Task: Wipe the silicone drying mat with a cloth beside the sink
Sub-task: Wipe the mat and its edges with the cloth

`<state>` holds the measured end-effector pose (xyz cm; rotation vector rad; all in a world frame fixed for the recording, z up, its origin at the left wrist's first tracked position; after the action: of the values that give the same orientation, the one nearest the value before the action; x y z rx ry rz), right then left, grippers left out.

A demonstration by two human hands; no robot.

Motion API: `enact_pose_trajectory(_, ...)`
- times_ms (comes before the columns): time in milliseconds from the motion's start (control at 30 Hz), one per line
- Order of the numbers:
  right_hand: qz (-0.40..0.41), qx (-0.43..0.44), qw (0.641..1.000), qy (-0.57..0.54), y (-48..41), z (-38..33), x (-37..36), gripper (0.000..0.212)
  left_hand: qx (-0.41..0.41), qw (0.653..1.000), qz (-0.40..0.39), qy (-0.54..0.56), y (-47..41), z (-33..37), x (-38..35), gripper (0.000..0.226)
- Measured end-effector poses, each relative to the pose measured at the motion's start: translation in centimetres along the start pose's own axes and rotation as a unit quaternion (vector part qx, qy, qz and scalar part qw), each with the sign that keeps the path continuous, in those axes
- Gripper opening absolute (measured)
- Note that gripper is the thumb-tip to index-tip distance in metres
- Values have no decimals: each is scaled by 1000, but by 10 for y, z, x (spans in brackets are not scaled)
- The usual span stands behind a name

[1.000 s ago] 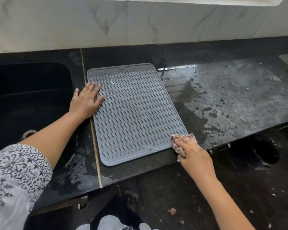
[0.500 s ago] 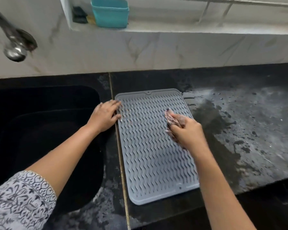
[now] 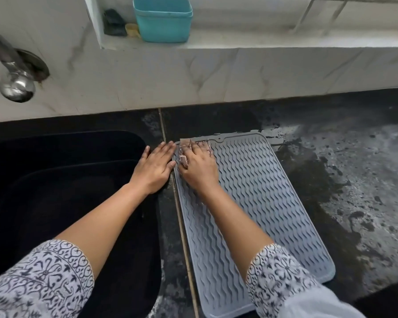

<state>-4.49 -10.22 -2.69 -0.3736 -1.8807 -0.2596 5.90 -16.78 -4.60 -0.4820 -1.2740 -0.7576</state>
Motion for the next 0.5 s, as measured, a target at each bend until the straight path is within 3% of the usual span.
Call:
enact_pose_trajectory(233,-49,19,999,7,105,-14,29,55,8,1000,1,-4,0,-1,-2,54)
enact_pose_trajectory(300,-102,5,995,21,115,-11,37,42,4,1000,-7,24,-1,-3,-3,54)
enact_pose_trajectory(367,-132,-62,988,-48,99,-4,49,19,-1,998,-12,58,-2,-5,-3,53)
enact_pose_trajectory(433,-69,-107,979,-159,71,-4,68,17,-5,997,-13,82,-4,-6,-3,51)
enact_pose_trajectory(500,14,-78,981,-174,37,-13,68,26,-6,995,-14,98,-4,-7,-1,50)
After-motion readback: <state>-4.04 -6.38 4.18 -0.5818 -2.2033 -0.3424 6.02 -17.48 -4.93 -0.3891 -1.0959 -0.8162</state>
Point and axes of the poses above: each hand's wrist, its own y-axis away from the middle knuckle, its own x-axis out of the back of the hand, z = x × y, the point moved 7 cm from there along -y, towards the middle knuckle, and after that the axes turned 4 degrees about -y, right-handed, at the moved point
